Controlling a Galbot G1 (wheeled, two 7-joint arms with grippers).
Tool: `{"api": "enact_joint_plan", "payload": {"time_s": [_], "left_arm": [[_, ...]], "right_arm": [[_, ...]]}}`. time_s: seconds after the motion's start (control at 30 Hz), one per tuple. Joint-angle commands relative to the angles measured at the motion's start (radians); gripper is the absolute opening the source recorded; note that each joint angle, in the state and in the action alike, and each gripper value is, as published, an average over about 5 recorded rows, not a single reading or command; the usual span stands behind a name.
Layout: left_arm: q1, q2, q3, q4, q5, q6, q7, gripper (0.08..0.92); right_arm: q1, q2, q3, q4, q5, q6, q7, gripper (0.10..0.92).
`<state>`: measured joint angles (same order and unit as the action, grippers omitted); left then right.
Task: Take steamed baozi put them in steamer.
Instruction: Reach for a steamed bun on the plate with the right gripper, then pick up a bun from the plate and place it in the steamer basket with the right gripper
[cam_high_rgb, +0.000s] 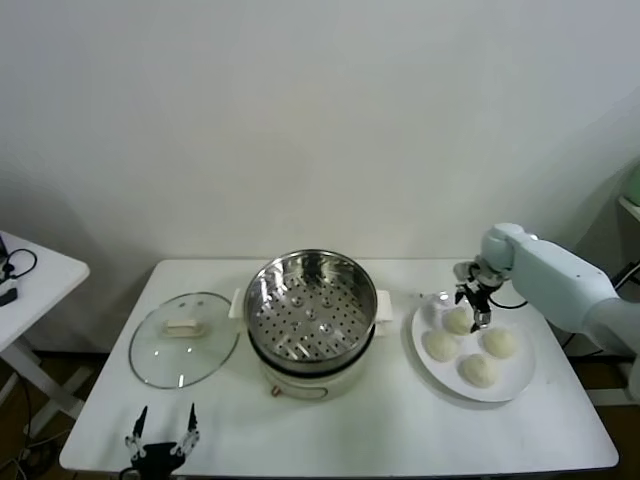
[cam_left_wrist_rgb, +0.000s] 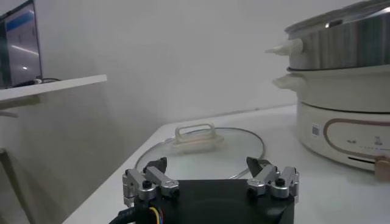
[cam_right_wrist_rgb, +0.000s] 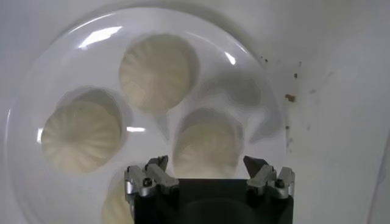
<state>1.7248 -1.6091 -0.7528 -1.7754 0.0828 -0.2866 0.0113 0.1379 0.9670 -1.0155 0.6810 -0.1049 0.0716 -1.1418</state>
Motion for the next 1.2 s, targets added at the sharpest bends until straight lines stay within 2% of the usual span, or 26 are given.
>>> {"api": "enact_joint_plan", "payload": {"time_s": [0.03, 0.23, 0.33, 0.77, 0.97, 1.1, 1.2], "left_arm": [[-0.004, -0.005, -0.001, -0.001, -0.002, 0.003, 0.000, 0.823], [-0.007, -0.004, -0.003, -0.001, -0.002, 0.004, 0.000, 0.823], [-0.007, -0.004, -0.003, -0.003, -0.002, 0.005, 0.000, 0.823], [0.005, -0.007, -0.006, -0.018, 0.008, 0.010, 0.000, 0.823], [0.007, -0.006, -0.006, -0.016, 0.015, 0.010, -0.001, 0.823], [0.003, -0.009, -0.003, -0.011, 0.021, 0.010, -0.002, 0.823], [-0.002, -0.014, -0.001, -0.008, 0.026, 0.010, -0.002, 0.823]], "right_arm": [[-0.008, 0.013, 0.010, -0.020, -0.019, 0.009, 0.004, 0.763], [0.008, 0.006, 0.005, 0.004, -0.001, 0.010, 0.008, 0.615], [0.030, -0.009, -0.016, 0.042, 0.025, 0.010, 0.006, 0.591], [0.540, -0.086, -0.347, 0.345, 0.332, 0.109, -0.034, 0.577], [0.708, -0.024, -0.368, 0.464, 0.441, 0.204, -0.043, 0.577], [0.787, 0.042, -0.431, 0.616, 0.513, 0.279, 0.010, 0.578], [0.803, 0.106, -0.466, 0.718, 0.476, 0.367, 0.074, 0.579]]}}
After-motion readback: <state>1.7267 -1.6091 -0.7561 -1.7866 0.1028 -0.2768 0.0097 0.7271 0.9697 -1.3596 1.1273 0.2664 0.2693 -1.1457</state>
